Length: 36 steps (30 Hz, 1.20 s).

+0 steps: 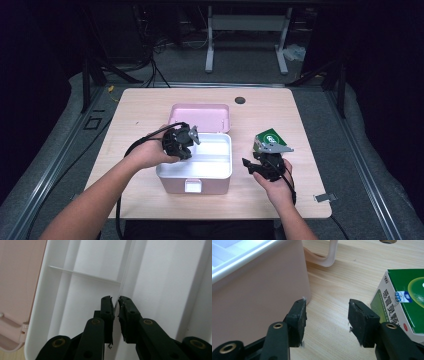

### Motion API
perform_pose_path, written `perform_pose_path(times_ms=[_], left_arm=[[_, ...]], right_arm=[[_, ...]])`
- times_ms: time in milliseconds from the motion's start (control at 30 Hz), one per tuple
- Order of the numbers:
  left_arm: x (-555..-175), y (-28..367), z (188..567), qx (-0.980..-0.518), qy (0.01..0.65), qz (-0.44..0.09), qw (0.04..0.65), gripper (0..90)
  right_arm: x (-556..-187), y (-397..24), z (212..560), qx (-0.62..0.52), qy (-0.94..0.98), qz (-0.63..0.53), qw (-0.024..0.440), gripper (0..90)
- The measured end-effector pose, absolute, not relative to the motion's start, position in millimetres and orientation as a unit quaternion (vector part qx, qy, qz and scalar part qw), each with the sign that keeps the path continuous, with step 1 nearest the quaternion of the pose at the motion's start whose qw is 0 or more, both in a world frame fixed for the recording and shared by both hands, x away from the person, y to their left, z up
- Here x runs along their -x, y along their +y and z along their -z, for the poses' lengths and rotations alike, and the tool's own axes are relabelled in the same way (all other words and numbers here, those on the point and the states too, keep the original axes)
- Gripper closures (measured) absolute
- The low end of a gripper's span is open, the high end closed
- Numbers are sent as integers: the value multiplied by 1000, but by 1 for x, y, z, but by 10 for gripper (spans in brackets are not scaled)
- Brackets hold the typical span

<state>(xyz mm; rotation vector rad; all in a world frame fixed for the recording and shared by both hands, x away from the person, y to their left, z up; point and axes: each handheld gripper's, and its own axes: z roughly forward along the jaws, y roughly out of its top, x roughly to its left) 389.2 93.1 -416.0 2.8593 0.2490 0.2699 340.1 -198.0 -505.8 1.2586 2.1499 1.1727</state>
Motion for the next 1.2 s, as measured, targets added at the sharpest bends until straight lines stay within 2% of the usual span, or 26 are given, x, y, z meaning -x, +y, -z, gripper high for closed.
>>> perform_pose_path(times_ms=[133,467,800,1200], left_arm=[[-389,87,415,-988,54,-99,106,845],[-391,79,413,-994,26,-86,69,865],[-394,64,418,-995,19,-80,49,836],[-395,54,421,-997,12,-73,27,849]], right_arm=[[-340,-198,506,-449,766,-418,192,482],[-340,-200,506,-449,766,-421,187,482],[-341,-200,506,-448,766,-421,187,482],[-341,-201,506,-448,766,-422,186,483]])
